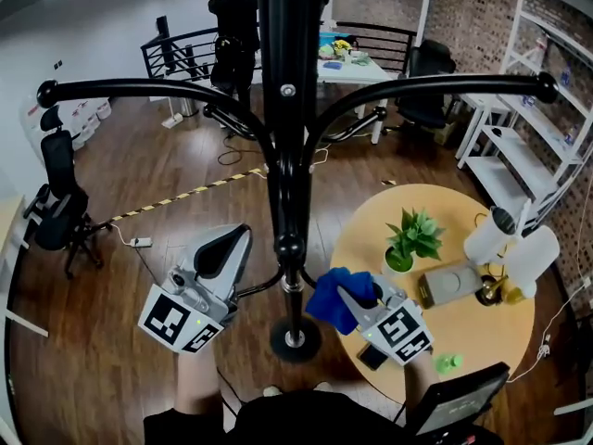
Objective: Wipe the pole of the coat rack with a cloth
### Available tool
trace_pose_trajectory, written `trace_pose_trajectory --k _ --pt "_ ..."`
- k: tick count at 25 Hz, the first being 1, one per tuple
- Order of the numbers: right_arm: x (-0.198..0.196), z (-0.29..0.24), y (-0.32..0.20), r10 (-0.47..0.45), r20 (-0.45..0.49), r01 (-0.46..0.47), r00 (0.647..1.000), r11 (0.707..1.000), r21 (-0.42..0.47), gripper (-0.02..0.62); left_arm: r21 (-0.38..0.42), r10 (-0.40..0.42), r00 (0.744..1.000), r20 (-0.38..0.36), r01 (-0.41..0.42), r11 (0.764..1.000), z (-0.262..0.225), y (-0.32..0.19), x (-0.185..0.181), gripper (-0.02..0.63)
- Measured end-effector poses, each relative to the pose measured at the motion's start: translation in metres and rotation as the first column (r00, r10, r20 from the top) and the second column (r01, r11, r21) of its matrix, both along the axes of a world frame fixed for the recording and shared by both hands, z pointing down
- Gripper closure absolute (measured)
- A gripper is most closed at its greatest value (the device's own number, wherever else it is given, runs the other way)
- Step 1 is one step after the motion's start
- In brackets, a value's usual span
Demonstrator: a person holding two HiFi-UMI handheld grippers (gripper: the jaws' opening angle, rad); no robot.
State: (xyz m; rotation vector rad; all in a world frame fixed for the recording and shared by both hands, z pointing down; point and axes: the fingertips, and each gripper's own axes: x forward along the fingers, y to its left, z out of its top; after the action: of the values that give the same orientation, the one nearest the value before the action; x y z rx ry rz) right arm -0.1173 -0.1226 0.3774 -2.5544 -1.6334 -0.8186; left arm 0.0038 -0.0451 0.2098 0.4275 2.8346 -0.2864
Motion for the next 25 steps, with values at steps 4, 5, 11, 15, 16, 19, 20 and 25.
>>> trace_pose_trajectory --k 4,5,11,15,16,19,20,25 --pt "0.005 -0.004 -0.006 -0.029 0.027 0.029 0.999 1.0 -0.007 0.574 0.001 -0.021 1.0 -0.019 0.021 1.0 0.001 0.003 -0.003 0.612" --pt "0.01 -0.004 -0.005 -0.039 0.029 0.04 0.999 0.999 -0.015 0.574 -0.004 -0.017 1.0 -0.022 0.017 1.0 0.0 0.002 -0.004 0.612" --pt "0.042 -0.033 0.031 -0.004 -0.077 -0.01 0.997 0.984 -0.179 0.574 -0.039 0.05 0.998 -0.023 -0.051 0.998 -0.009 0.01 0.004 0.612" --pt "0.053 -0.093 0.039 0.045 -0.325 -0.177 0.945 0.903 -0.39 0.574 -0.046 0.163 0.986 -0.023 -0.164 0.985 0.0 0.028 0.014 0.612" --pt "0.054 -0.107 0.038 0.06 -0.367 -0.229 0.928 0.871 -0.435 0.574 -0.047 0.198 0.98 -0.021 -0.199 0.979 0.003 0.033 0.015 0.612" --pt "0.056 -0.141 0.036 0.115 -0.415 -0.347 0.902 0.766 -0.541 0.574 -0.059 0.309 0.951 -0.026 -0.31 0.949 0.008 0.041 0.015 0.612" --pt "0.06 -0.15 0.034 0.132 -0.411 -0.367 0.902 0.738 -0.567 0.574 -0.063 0.341 0.939 -0.03 -0.343 0.937 0.009 0.041 0.016 0.612" --pt "0.085 -0.174 0.03 0.197 -0.392 -0.412 0.899 0.686 -0.6 0.574 -0.035 0.455 0.891 -0.005 -0.454 0.89 0.005 0.051 0.018 0.612"
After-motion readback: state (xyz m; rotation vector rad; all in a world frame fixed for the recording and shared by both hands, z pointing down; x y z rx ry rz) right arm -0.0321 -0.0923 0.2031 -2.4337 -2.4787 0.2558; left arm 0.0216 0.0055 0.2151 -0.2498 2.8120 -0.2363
